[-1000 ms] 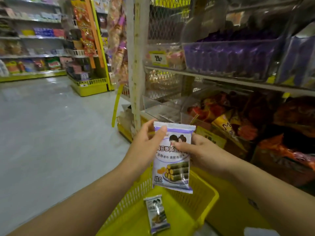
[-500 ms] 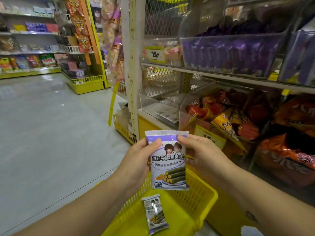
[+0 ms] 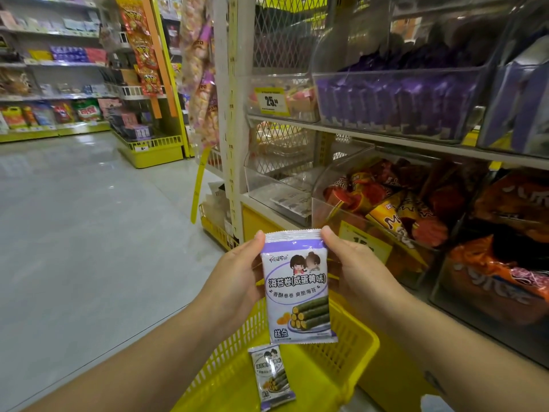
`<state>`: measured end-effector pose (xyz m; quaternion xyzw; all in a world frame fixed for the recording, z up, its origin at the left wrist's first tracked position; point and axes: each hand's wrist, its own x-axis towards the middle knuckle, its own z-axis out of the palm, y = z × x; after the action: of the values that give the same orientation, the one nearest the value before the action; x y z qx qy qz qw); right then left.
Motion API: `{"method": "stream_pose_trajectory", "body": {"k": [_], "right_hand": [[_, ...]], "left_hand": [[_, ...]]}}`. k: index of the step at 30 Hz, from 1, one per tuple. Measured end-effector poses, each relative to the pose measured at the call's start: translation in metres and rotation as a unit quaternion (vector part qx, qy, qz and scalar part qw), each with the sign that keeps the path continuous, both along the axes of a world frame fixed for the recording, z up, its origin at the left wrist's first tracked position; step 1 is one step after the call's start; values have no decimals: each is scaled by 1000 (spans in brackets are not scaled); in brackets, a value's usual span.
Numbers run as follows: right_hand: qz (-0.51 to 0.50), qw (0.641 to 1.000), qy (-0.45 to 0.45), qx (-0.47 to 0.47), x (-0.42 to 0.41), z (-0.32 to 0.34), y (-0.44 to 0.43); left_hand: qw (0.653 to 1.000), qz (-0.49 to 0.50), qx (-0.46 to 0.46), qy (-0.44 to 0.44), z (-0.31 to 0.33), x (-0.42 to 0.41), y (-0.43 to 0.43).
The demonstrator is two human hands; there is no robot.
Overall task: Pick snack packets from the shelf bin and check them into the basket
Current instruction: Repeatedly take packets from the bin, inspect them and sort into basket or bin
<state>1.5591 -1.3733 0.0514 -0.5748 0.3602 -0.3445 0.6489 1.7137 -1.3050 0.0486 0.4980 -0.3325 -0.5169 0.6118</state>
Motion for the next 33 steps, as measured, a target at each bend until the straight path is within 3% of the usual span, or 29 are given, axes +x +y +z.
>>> {"method": "stream_pose_trajectory", "body": {"k": [4, 8, 15, 21, 27, 30, 33], "right_hand": [[145, 985, 88, -13, -13, 7, -4], [227, 966, 106, 67, -20, 8, -2], [76, 988, 14, 132, -18, 11, -8], [28, 979, -37, 198, -19, 15, -10], [32, 978, -71, 195, -21, 18, -11], [16, 992, -44, 115, -20, 18, -10], [-42, 999, 20, -21, -16, 17, -5]], "left_hand": [[999, 18, -2, 28, 1, 3, 0], [996, 14, 2, 86, -1, 9, -3], [980, -192, 36, -41, -7, 12, 3], [980, -158, -18, -119, -9, 9, 4], [987, -152, -21, -48, -9, 8, 1], [989, -132, -15, -62, -8, 10, 2], [973, -38, -25, -227, -5, 7, 2]]}}
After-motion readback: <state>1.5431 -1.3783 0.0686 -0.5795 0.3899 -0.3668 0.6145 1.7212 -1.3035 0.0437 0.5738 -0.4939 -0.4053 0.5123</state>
